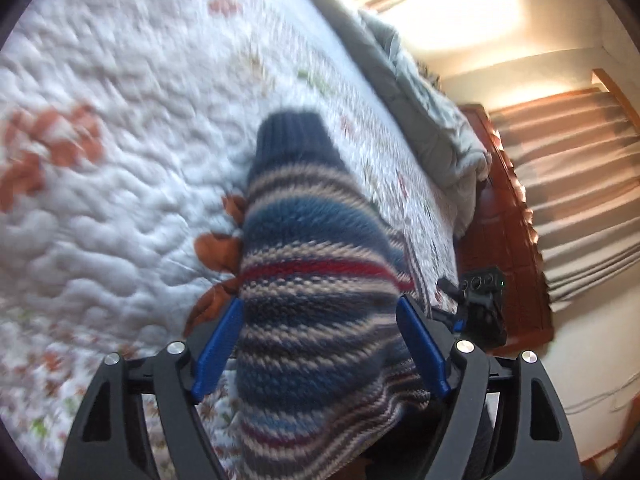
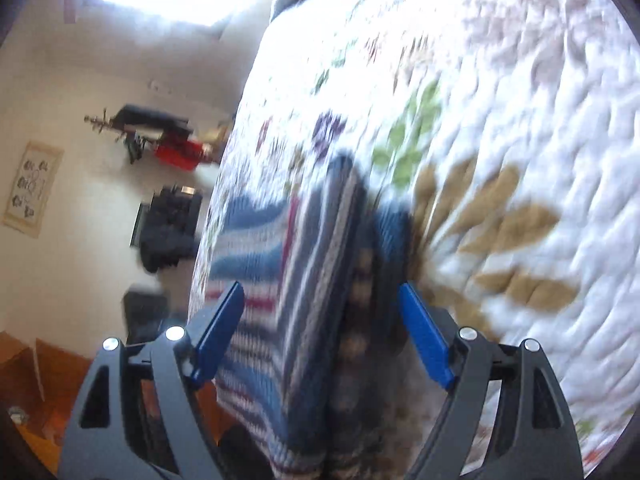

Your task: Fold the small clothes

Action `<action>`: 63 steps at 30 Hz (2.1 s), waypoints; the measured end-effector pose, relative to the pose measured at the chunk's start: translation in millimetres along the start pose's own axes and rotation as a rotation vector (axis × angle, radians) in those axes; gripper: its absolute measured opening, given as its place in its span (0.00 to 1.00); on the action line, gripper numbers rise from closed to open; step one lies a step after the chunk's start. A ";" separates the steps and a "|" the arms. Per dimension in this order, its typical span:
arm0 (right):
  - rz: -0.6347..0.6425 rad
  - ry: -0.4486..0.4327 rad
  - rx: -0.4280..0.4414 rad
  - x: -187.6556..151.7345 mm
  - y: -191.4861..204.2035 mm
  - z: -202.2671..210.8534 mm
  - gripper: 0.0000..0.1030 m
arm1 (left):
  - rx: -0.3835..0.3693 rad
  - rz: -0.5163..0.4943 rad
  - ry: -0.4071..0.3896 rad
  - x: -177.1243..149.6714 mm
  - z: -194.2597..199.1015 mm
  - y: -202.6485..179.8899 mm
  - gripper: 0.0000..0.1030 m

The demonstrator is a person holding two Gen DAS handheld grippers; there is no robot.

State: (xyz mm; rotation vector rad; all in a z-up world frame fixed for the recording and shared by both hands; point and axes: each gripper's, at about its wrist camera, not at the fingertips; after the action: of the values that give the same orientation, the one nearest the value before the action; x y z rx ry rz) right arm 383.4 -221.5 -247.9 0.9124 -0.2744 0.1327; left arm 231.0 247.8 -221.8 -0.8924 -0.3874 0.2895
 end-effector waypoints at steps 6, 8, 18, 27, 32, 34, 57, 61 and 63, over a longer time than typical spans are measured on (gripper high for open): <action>0.048 0.053 -0.021 35.7 3.7 -34.9 0.24 | -0.041 -0.139 -0.043 -47.8 10.8 -41.4 0.77; 0.127 0.024 -0.072 41.9 19.6 -38.5 0.11 | -0.047 -0.161 -0.046 -63.7 9.2 -47.1 0.76; 0.094 -0.009 -0.150 36.6 -6.3 -46.3 0.28 | -0.041 -0.126 -0.003 -98.7 -12.1 -34.6 0.77; 0.234 -0.029 -0.107 -28.4 61.6 2.8 0.30 | -0.081 -0.079 -0.006 -99.2 -12.8 -21.2 0.77; 0.163 0.025 -0.183 -37.4 31.5 -20.4 0.12 | -0.135 -0.031 0.015 -94.1 -15.3 -5.7 0.77; 0.205 0.000 -0.185 -42.9 48.8 -7.3 0.19 | -0.145 -0.020 0.011 -94.2 -14.3 -2.1 0.77; 0.268 -0.045 -0.229 -199.4 86.1 22.3 0.67 | -0.038 -0.057 -0.085 -139.9 7.8 -16.9 0.92; 0.245 -0.037 -0.277 -229.9 85.1 32.3 0.80 | 0.088 -0.121 -0.123 -182.7 26.8 -44.0 0.96; 0.257 -0.035 -0.321 -241.5 90.7 38.4 0.84 | 0.178 -0.157 -0.156 -203.0 39.1 -59.3 0.96</action>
State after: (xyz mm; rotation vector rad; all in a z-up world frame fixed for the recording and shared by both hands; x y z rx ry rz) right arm 124.7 -196.4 -226.6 0.5582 -0.4320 0.3015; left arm 37.4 158.3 -194.2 -0.6626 -0.5646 0.2448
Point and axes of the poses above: each gripper's, at about its wrist camera, not at the fingertips, and z roughly against the way its jaws point, y to its left, x to its top, and after that the axes turned 4 degrees about z, right-handed
